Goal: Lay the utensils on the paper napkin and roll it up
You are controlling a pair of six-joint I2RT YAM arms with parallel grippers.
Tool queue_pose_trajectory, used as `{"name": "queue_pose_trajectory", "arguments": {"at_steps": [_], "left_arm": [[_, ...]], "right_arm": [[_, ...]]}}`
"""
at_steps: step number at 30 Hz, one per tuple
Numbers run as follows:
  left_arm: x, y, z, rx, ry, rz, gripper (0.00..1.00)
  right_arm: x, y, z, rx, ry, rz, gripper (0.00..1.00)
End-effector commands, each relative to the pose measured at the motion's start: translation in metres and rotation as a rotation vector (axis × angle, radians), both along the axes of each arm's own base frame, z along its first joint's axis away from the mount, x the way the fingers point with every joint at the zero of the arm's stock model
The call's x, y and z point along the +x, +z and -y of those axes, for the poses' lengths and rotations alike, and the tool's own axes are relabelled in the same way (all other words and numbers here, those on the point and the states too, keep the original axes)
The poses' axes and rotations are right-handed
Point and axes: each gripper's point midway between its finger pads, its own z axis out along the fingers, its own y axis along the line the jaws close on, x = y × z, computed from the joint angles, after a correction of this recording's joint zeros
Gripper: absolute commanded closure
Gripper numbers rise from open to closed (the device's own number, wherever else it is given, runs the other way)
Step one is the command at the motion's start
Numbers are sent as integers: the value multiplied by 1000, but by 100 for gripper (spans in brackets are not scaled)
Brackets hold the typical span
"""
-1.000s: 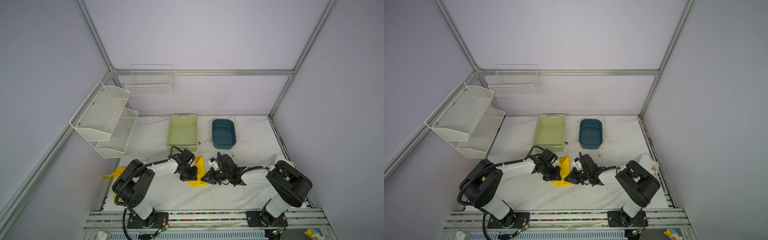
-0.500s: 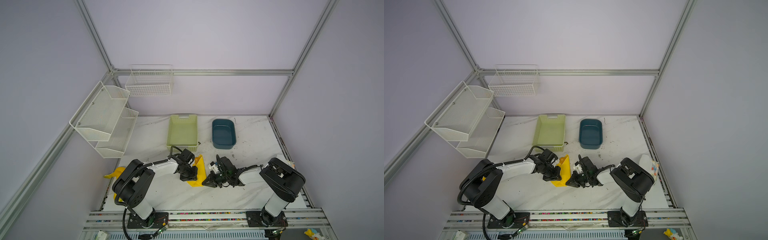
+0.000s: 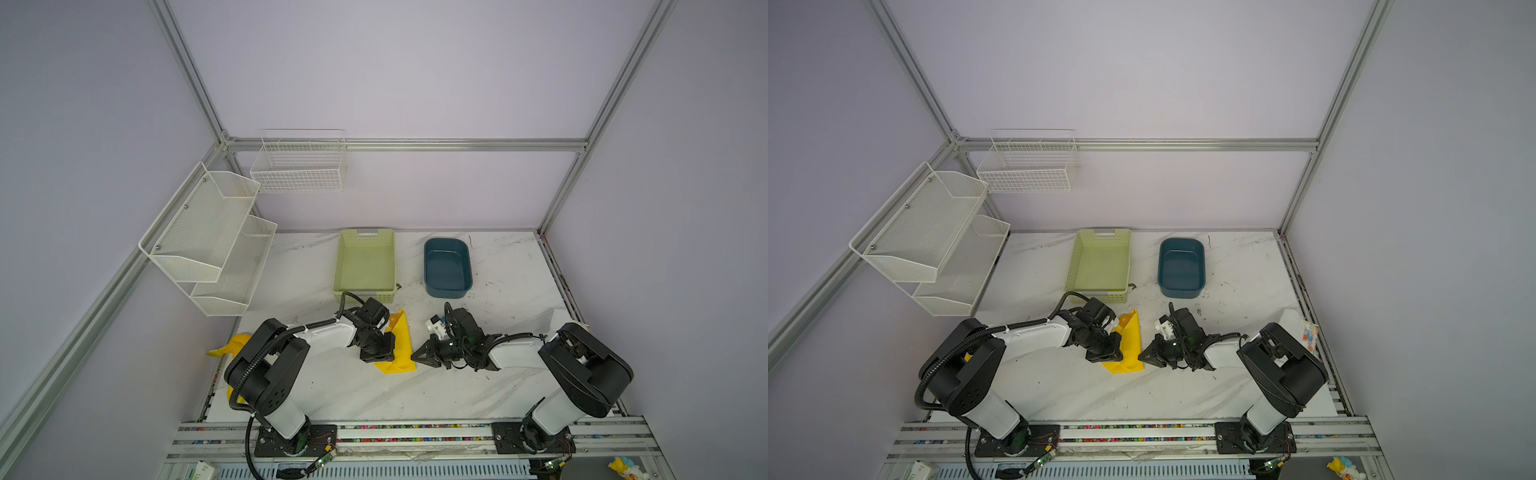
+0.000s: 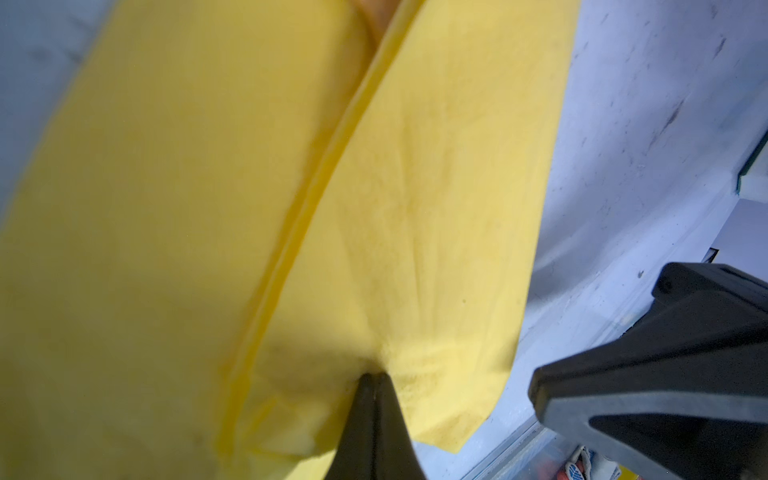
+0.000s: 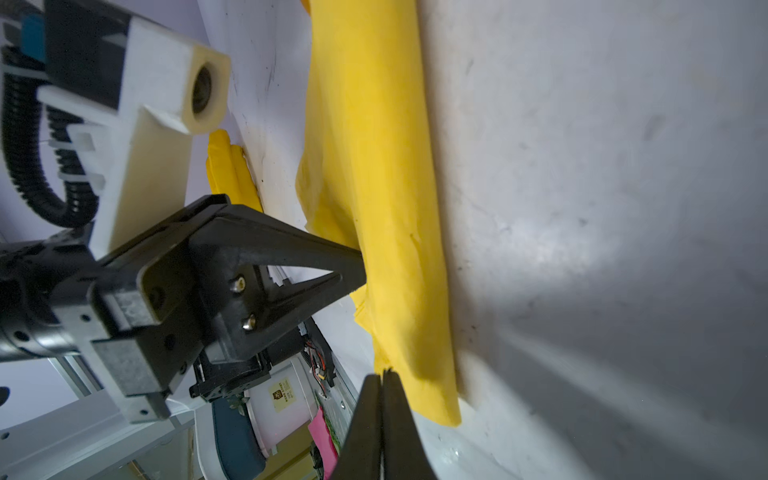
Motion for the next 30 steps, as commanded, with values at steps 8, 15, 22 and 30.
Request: {"name": "queue_pose_trajectory", "arguments": {"at_steps": [8,15,22,30], "left_arm": [[0,-7,-11,74,0,-7,95],[1,-6,-11,75,0,-2,95],[0,-6,-12,76,0,-1,95],[1,-4,-12,76,6,7,95]], "right_arm": [[-1,-18,19,-83,-28,-43,93],[23,18,1,-14,-22,46,92],[40,10,-13,-22,2,49,92],[45,-25,5,-144,-24,19,93]]}}
